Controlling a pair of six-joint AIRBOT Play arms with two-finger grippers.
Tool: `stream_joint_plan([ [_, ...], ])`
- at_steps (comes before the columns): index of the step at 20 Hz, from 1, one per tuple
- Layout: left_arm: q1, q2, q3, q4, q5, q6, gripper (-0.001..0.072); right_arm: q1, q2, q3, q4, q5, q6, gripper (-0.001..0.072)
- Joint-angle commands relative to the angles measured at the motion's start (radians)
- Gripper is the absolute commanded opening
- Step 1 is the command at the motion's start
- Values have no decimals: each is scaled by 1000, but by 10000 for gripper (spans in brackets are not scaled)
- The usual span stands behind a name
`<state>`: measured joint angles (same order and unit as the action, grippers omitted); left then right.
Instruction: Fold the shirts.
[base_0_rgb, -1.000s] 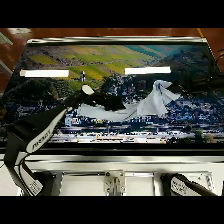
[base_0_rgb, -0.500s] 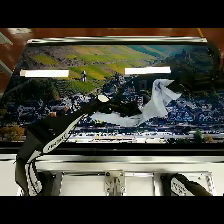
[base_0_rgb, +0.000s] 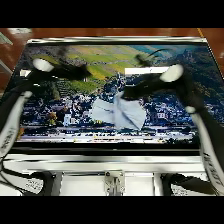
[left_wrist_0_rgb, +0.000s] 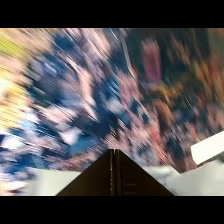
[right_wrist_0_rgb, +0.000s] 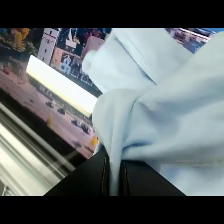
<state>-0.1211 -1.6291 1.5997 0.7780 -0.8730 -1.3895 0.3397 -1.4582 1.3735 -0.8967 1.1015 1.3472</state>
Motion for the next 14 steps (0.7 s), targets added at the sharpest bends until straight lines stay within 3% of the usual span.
stream_joint_plan([
  [1,195,180,2,90,-34,-11,41,180,-208,1,119,-254,-5,68],
  [2,230,220,2,90,-46,-11,42,206,-262,1,187,-293,-5,69],
  [3,256,251,2,90,-64,-11,42,224,-311,1,269,-335,-5,178],
  [4,277,278,1,90,-88,-11,42,230,-345,1,367,-367,-7,496],
  [5,289,295,1,91,-113,-11,42,229,-360,1,447,-377,-27,682],
  [8,295,311,1,91,-159,-10,42,167,-328,1,465,-328,-36,682],
  [10,295,311,-9,91,-157,-10,42,90,-284,1,416,-203,-8,681],
  [12,295,311,-16,91,-157,-10,43,-1,-225,1,277,-27,40,681],
  [14,296,311,-16,91,-157,5,43,-98,-161,0,35,151,114,681],
])
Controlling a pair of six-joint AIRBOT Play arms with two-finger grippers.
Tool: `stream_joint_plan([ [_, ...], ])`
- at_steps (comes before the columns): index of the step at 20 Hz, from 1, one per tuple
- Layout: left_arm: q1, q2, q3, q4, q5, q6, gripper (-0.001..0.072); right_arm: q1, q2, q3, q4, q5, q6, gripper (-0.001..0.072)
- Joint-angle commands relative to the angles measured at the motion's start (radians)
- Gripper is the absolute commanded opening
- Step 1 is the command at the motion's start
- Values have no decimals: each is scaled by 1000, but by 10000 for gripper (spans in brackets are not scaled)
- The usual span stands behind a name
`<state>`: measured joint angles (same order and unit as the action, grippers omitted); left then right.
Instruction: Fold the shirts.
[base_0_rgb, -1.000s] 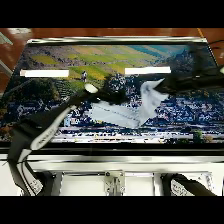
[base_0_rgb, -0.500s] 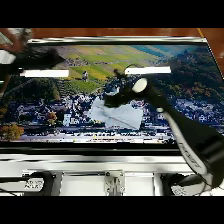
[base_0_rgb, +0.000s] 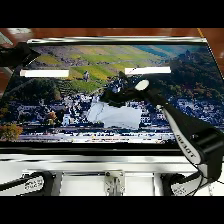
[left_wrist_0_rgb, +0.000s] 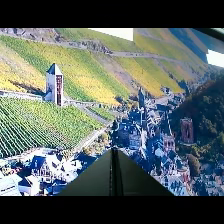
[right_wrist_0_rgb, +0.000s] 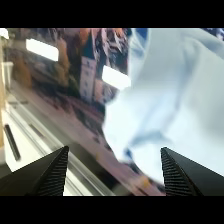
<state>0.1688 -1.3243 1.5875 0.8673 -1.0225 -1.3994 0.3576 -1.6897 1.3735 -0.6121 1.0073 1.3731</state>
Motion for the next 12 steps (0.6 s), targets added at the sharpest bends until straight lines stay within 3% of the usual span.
stream_joint_plan([
  [1,6,6,-3,2,-9,26,43,-163,97,0,-398,322,134,681],
  [2,8,6,-3,2,-11,26,43,-212,114,-5,-543,398,176,682],
  [4,13,6,-3,2,-23,26,43,-296,123,-72,-608,473,198,682],
  [6,19,6,-3,2,-40,26,43,-348,122,-196,-508,418,175,682],
  [8,20,6,-3,2,-44,26,43,-353,122,-305,-367,264,138,682],
  [12,20,6,-3,1,-45,26,43,-335,98,-364,-224,39,100,681],
])
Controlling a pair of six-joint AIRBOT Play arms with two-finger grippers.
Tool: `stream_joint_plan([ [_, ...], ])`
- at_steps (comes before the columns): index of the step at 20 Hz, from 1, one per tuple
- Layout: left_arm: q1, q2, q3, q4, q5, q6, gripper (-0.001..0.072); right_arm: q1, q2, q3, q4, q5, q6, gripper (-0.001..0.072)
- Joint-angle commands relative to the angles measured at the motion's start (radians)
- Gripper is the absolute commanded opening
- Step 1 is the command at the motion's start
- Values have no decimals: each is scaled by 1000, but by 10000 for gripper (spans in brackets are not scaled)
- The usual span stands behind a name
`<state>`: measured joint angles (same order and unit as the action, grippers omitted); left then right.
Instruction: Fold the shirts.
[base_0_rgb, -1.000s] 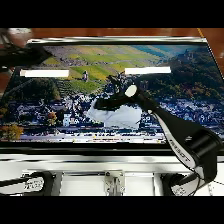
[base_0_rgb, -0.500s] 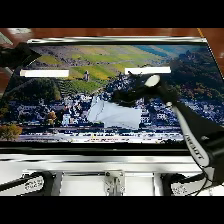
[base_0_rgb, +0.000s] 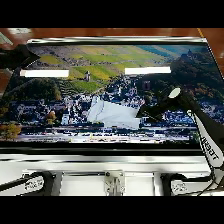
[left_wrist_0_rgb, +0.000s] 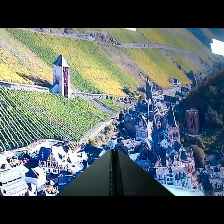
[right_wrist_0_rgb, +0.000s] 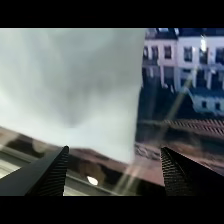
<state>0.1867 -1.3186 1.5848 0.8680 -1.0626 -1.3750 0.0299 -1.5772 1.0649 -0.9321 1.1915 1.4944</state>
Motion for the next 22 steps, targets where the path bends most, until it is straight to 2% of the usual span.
stream_joint_plan([
  [1,2,0,0,0,-5,1,43,-7,-35,-55,121,-158,-23,681],
  [3,2,1,0,0,-4,2,43,0,-82,-55,198,-176,-58,676],
  [4,2,0,0,0,-4,2,43,10,-97,-55,255,-193,-95,556],
  [5,2,0,0,0,-4,2,43,16,-98,-55,312,-216,-145,351],
  [6,2,0,0,0,-4,2,43,17,-97,-47,377,-232,-217,81],
  [9,2,1,0,0,-5,1,44,-20,-91,48,483,-239,-399,69],
  [12,-3,1,0,-11,-6,0,43,-122,-88,215,479,-257,-421,69],
  [14,-5,1,0,-12,-14,-82,43,-235,-88,302,479,-249,-352,69],
  [18,-6,1,0,-14,-93,-97,44,-539,-81,364,468,-106,-225,69],
  [20,-11,1,0,-24,-111,-98,43,-693,-66,363,344,-15,-188,69],
  [22,-20,1,0,-56,-106,-112,43,-826,-41,362,151,48,-120,69],
])
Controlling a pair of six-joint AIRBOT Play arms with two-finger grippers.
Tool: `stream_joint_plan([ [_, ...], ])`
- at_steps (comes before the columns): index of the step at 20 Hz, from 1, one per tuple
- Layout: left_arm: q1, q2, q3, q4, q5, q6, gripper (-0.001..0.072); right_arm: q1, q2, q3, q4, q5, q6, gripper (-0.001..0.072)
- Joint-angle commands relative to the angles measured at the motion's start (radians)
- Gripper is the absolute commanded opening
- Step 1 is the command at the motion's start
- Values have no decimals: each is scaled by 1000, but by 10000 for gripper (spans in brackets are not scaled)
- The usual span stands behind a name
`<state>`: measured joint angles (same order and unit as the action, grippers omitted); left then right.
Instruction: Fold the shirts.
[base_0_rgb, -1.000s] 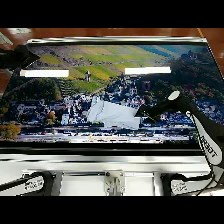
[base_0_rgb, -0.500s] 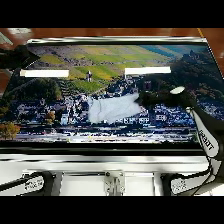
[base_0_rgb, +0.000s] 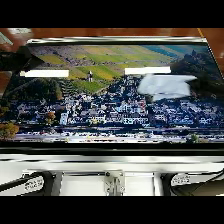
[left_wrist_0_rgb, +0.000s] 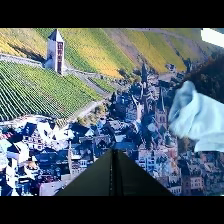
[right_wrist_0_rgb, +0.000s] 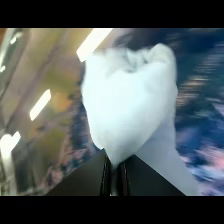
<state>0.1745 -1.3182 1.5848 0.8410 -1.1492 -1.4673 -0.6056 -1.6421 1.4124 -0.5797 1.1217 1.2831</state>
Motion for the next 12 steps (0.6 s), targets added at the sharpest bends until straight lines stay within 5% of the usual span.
stream_joint_plan([
  [1,-16,0,0,-41,-19,-20,44,-251,38,14,-304,146,124,69],
  [6,-85,0,0,-48,16,-20,43,-446,69,-74,-639,305,178,68],
  [12,-145,0,0,-48,68,-18,43,-571,292,-511,-650,141,210,69],
])
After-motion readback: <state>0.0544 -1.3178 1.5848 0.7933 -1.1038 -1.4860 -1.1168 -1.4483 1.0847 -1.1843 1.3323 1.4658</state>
